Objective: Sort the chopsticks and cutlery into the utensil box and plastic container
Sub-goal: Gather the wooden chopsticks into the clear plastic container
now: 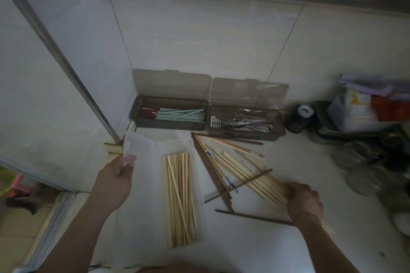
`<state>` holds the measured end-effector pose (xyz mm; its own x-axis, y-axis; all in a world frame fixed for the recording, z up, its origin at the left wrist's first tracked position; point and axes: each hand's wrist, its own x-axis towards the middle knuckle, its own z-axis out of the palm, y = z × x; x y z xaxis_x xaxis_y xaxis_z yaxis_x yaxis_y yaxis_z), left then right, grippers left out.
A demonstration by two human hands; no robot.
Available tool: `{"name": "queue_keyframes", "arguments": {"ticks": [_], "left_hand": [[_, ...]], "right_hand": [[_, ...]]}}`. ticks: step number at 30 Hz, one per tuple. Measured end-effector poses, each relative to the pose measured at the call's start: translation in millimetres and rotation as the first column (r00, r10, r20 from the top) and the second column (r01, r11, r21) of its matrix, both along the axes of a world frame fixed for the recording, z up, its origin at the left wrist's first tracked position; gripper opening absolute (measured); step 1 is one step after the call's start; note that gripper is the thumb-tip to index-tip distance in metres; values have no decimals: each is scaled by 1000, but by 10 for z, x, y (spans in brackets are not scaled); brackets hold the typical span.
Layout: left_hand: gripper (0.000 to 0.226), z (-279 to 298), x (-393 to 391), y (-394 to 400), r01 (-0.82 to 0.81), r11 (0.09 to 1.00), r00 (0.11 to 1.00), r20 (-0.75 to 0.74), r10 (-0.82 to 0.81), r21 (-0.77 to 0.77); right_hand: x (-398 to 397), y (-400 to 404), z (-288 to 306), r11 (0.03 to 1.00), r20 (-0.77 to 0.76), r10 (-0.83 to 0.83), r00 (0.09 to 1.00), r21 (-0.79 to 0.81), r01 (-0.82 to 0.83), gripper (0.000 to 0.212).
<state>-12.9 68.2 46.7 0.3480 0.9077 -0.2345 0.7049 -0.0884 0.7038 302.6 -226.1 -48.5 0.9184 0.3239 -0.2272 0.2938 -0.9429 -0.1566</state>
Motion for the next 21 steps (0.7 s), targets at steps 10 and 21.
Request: {"name": "queue_keyframes", "arguments": {"ticks": [10, 21], "left_hand": [[27, -10, -14, 9, -23, 1000, 1000, 1, 23, -21], [26, -14, -32, 25, -6, 1000, 1000, 5, 6, -1]], "right_hand": [[179, -142, 196, 999, -140, 38, 989, -3, -39, 16], [575, -606, 336, 982, 65, -118, 991, 154, 107, 11]]}}
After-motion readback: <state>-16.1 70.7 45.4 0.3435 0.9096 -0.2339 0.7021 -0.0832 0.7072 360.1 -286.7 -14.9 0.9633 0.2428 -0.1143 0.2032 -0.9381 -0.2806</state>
